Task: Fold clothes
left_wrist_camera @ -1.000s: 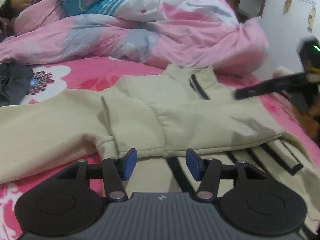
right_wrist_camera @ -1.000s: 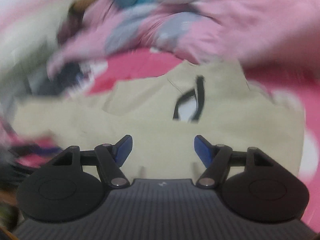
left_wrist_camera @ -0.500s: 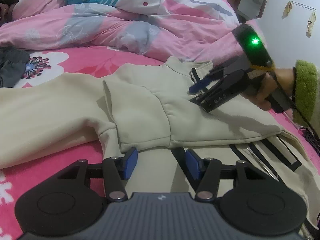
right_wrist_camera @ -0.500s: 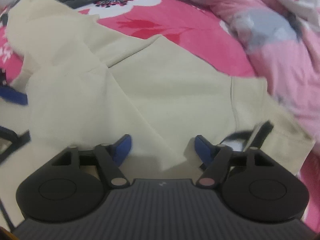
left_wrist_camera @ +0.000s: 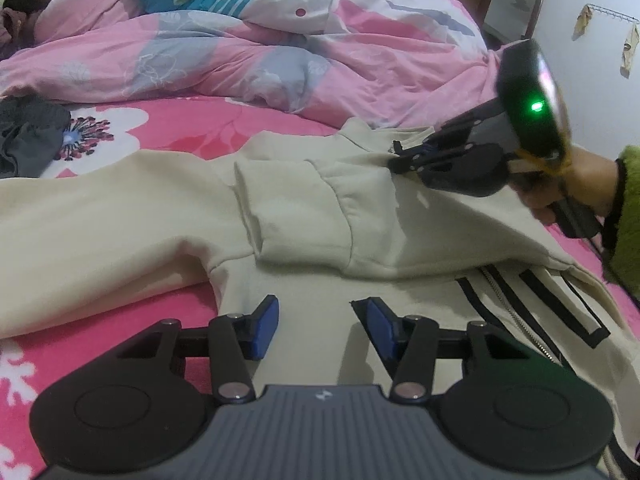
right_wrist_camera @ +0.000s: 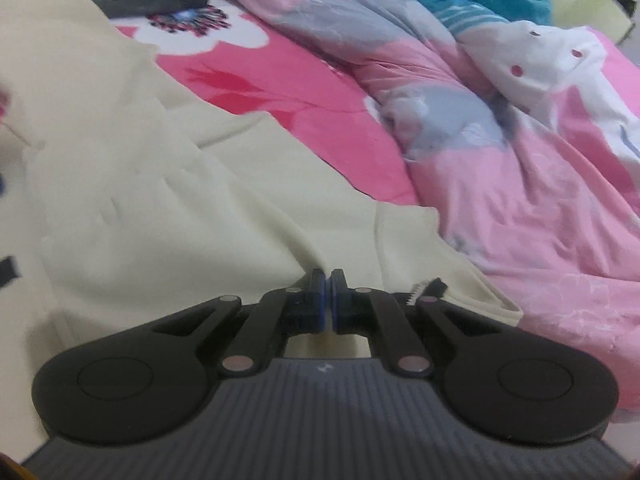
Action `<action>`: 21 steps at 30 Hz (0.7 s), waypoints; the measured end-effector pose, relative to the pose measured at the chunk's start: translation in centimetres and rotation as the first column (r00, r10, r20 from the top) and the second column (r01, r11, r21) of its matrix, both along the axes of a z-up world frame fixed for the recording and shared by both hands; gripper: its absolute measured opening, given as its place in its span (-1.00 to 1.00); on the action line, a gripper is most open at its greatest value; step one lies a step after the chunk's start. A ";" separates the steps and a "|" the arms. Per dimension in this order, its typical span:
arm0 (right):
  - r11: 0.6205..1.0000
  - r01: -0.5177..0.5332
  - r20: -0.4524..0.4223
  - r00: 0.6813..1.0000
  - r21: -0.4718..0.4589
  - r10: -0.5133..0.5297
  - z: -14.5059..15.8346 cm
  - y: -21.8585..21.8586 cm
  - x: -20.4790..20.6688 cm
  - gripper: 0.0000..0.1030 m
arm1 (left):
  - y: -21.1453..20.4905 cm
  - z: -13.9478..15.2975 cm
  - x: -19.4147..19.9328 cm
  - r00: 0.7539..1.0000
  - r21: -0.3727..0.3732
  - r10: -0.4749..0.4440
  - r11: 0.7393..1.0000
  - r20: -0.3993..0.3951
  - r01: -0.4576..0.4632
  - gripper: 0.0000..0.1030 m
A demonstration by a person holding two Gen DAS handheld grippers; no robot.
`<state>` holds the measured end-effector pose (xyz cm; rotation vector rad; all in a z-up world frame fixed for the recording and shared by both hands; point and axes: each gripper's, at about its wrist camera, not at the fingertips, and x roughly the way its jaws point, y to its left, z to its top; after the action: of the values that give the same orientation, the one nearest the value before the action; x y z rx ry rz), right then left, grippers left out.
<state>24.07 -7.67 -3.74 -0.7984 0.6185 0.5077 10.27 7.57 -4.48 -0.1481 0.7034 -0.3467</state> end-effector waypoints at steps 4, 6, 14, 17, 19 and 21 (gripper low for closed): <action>0.999 0.031 0.019 0.999 0.012 -0.031 -1.3 0.0 0.4 -0.98 | -0.1 0.0 -0.1 1.000 0.009 -0.003 1.000 0.003 0.003 -0.02; 0.999 0.039 0.025 0.999 0.022 -0.040 -1.7 0.1 0.6 -0.97 | -0.2 0.0 -0.1 1.000 0.013 -0.004 1.000 0.004 0.004 -0.02; 0.988 0.085 0.031 0.995 0.130 -0.090 -0.4 -1.1 -0.3 -0.75 | -0.4 -0.1 -0.3 1.000 0.034 -0.011 0.999 0.022 0.010 -0.01; 0.954 0.157 0.047 0.984 0.257 -0.174 2.9 -4.5 -2.0 -0.61 | -0.2 0.1 -0.8 0.999 0.031 -0.012 0.999 0.038 0.010 -0.01; 0.906 0.229 0.044 0.964 0.357 -0.261 5.2 -8.4 -3.6 -0.57 | 0.0 0.7 -1.0 0.998 0.023 -0.012 1.000 0.059 0.010 -0.01; 0.836 0.308 0.021 0.934 0.454 -0.356 7.3 -13.2 -5.5 -0.54 | -0.1 1.4 -1.1 0.997 -0.003 -0.020 1.000 0.068 0.021 -0.01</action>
<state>18.58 -20.91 3.56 -0.2667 0.5021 0.2655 9.17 7.44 -3.07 -0.1322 0.6376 -0.3710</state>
